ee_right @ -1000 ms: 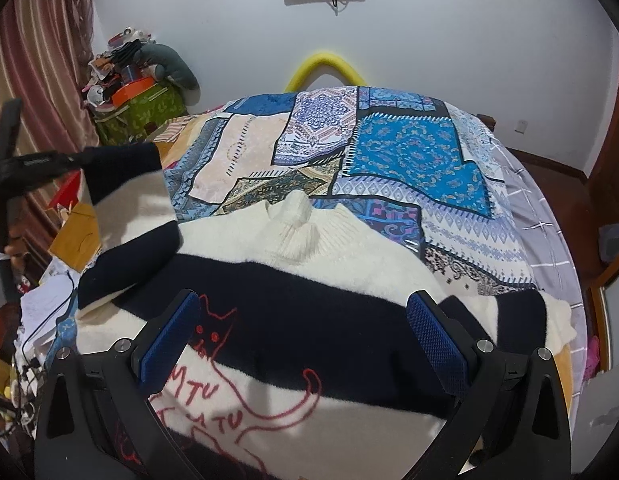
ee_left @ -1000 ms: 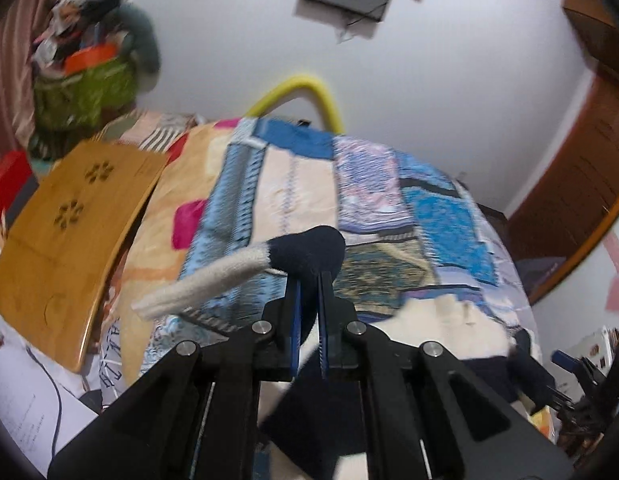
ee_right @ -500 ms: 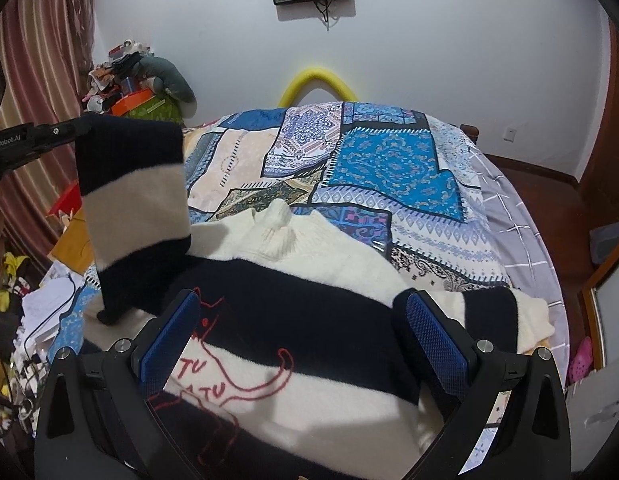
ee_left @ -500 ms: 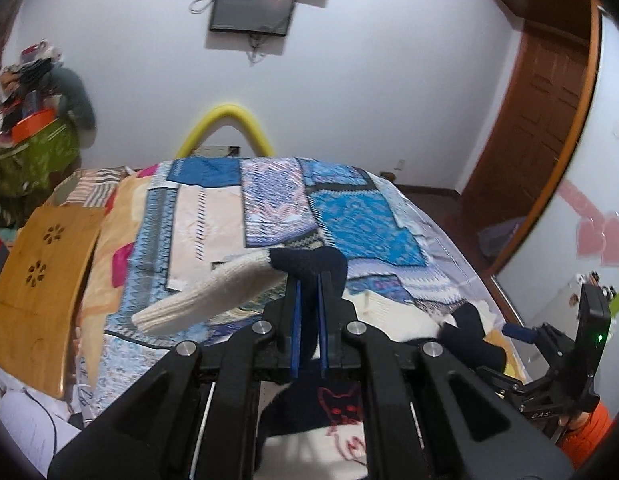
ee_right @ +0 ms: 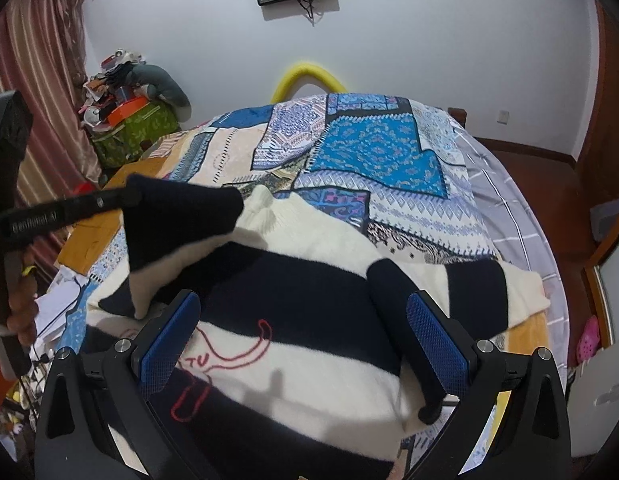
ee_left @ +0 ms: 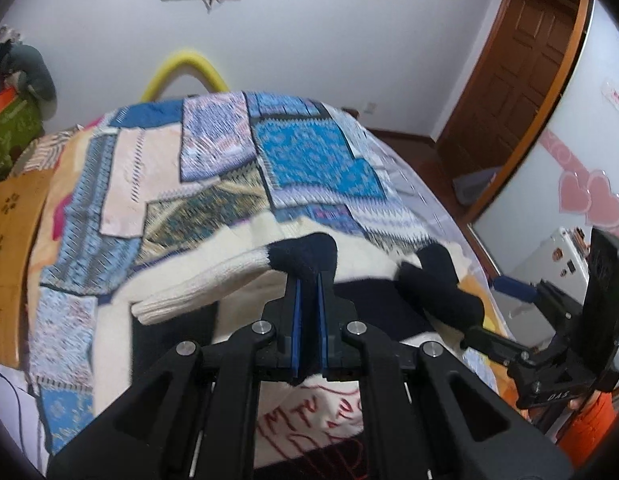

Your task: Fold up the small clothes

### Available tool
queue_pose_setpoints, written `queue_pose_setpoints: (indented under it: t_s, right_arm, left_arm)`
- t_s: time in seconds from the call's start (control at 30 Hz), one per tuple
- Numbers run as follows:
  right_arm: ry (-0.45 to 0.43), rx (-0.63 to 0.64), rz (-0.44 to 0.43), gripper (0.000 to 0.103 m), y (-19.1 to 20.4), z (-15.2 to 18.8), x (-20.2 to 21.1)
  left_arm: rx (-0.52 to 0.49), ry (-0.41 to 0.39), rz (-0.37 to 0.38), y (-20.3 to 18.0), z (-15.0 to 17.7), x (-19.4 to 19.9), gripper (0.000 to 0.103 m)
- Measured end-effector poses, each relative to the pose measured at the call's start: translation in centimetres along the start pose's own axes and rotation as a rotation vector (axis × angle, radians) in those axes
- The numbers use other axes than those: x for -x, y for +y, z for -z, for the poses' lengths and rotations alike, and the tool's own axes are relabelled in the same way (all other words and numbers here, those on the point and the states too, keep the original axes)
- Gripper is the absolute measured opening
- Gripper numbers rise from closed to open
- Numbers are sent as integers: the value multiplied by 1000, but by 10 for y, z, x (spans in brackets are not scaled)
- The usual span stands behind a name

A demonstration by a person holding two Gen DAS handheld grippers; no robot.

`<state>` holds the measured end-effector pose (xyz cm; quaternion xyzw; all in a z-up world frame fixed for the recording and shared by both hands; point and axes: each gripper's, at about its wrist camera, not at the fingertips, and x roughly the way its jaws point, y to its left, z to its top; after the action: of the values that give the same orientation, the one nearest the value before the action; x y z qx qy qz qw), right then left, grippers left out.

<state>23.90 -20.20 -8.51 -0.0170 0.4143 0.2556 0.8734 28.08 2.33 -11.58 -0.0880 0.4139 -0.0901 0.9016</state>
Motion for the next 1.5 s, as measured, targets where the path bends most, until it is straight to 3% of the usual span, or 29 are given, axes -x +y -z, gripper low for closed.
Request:
queue_pose_setpoints:
  t_s: [0.3,0.53,0.63,0.7,0.9,1.27,1.5]
  right_arm:
    - [19,-31,-7,103,-9,9,1]
    - [21,-1,-11,103,2,5,3]
    - [20,23,-12,103,9,1,3]
    - [20,40,-16,103,16,-1,2]
    - [42,124,-20,103,46,-7,-10]
    - [118,221,-53,103,103,-17,-46]
    - [195,299,-71,102,140,-19,-82]
  left_arm:
    - [-43,87,-5,-19,23,-23,6]
    - [-57,77,-27,-19,24,-14,8]
    - [-69,59,-63,-12,22,-4,18]
    - [-65,35,-87,0,21,8,34]
    - [-33,-24,-184,44,25,39,55]
    - [43,47,-298,125,59,37,61]
    - [76,135,-293,155,89,14,61]
